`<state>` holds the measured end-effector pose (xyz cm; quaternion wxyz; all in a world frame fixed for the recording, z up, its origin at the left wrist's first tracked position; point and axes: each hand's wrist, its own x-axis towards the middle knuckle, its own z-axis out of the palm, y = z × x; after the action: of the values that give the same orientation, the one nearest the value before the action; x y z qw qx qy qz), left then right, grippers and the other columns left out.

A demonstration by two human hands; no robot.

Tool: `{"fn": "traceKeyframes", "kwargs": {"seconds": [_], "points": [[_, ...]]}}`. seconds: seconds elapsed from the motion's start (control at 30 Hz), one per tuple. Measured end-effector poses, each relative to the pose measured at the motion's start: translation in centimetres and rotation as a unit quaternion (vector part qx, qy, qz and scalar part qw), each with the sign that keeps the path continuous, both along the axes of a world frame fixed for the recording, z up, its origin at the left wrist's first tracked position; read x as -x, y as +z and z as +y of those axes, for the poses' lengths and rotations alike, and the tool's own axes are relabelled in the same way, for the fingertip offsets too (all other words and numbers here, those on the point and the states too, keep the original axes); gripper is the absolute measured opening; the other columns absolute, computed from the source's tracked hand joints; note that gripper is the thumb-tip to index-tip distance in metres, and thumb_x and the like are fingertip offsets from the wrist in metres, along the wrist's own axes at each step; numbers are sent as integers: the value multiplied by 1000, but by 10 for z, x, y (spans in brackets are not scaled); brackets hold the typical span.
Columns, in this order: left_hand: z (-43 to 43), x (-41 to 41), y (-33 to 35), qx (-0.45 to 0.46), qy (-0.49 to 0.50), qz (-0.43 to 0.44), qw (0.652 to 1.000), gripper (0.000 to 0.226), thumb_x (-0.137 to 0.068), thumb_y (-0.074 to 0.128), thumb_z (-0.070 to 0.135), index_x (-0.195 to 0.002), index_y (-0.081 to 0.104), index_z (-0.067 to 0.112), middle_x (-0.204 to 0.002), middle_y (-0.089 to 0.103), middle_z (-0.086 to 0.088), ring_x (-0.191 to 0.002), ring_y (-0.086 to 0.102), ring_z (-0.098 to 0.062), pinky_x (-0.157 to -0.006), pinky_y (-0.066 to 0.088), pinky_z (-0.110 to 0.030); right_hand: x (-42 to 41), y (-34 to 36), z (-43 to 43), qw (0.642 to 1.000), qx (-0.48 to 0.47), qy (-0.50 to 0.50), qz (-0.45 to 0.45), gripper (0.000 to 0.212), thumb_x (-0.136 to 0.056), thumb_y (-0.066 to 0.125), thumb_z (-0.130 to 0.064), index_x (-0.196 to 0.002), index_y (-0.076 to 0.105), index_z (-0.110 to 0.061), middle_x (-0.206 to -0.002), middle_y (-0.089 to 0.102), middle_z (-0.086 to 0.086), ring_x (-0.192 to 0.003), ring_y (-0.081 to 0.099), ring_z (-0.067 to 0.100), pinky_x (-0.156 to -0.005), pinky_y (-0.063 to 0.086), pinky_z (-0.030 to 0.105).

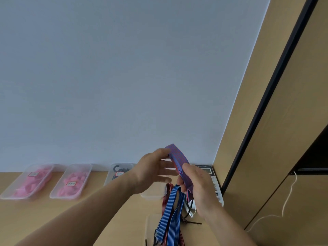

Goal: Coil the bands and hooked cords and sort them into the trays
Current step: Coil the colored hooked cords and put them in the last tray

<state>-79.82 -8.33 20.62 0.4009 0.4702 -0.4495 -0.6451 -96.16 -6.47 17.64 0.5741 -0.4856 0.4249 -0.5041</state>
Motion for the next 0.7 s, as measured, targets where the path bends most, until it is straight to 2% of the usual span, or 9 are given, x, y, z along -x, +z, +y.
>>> {"fn": "traceKeyframes", "kwargs": {"seconds": [0.1, 0.2, 0.27, 0.33, 0.4, 0.5, 0.6, 0.7], "points": [[4, 6, 7, 28, -1, 1, 1000, 52, -76, 72, 32, -117, 61, 2, -101, 72, -16, -89, 67, -29, -89, 51, -48, -4, 0, 1, 1000, 16, 1, 9, 35, -78, 59, -38, -75, 62, -3, -62, 64, 11, -45, 48, 15, -45, 38, 22], [5, 13, 8, 38, 40, 13, 998, 58, -70, 76, 19, -120, 53, 0, -99, 72, -23, -85, 65, -33, -96, 50, -54, -5, -1, -1, 999, 28, -16, 24, 33, -87, 63, -33, -72, 64, -4, -61, 63, 11, -45, 47, 15, -45, 38, 22], [3, 15, 8, 68, 54, 1, 996, 54, -74, 79, 10, -120, 52, 3, -103, 72, -23, -84, 68, -31, -91, 54, -49, -3, -4, -2, 999, 36, -28, 28, 30, -95, 62, -24, -69, 66, -9, -57, 60, 9, -44, 45, 15, -45, 37, 21], [4, 15, 9, 107, 54, -17, 993, 45, -82, 76, 3, -120, 51, 6, -101, 74, -20, -83, 69, -28, -89, 55, -47, -1, -6, -2, 998, 44, -36, 39, 35, -95, 60, -23, -61, 65, -18, -55, 55, 7, -44, 42, 14, -44, 35, 20], [4, 15, 8, 140, 47, -35, 988, 42, -84, 74, 2, -119, 51, 8, -96, 75, -17, -82, 69, -27, -90, 54, -50, -1, -8, -2, 997, 47, -41, 51, 38, -95, 61, -26, -57, 65, -23, -53, 53, 4, -43, 40, 12, -42, 33, 18], [2, 14, 5, 173, 55, -57, 982, 45, -82, 77, 7, -119, 52, 12, -95, 76, -14, -84, 69, -33, -91, 53, -51, -2, -9, -3, 997, 39, -45, 51, 35, -94, 62, -31, -61, 69, -22, -53, 52, 1, -42, 40, 10, -41, 32, 17], [-1, 13, 2, 169, 63, -54, 982, 55, -74, 78, 20, -122, 51, 17, -97, 76, -13, -86, 69, -28, -90, 54, -44, -1, -10, -3, 996, 33, -53, 56, 36, -86, 65, -41, -57, 64, -21, -52, 53, 1, -43, 40, 11, -43, 34, 18], [-5, 11, -3, 153, 58, -19, 986, 54, -72, 76, 17, -121, 52, 17, -98, 75, -16, -88, 69, -30, -92, 53, -50, 2, -12, -4, 997, 19, -44, 62, 29, -84, 67, -40, -63, 67, -20, -52, 56, 3, -43, 43, 13, -44, 36, 22]]}}
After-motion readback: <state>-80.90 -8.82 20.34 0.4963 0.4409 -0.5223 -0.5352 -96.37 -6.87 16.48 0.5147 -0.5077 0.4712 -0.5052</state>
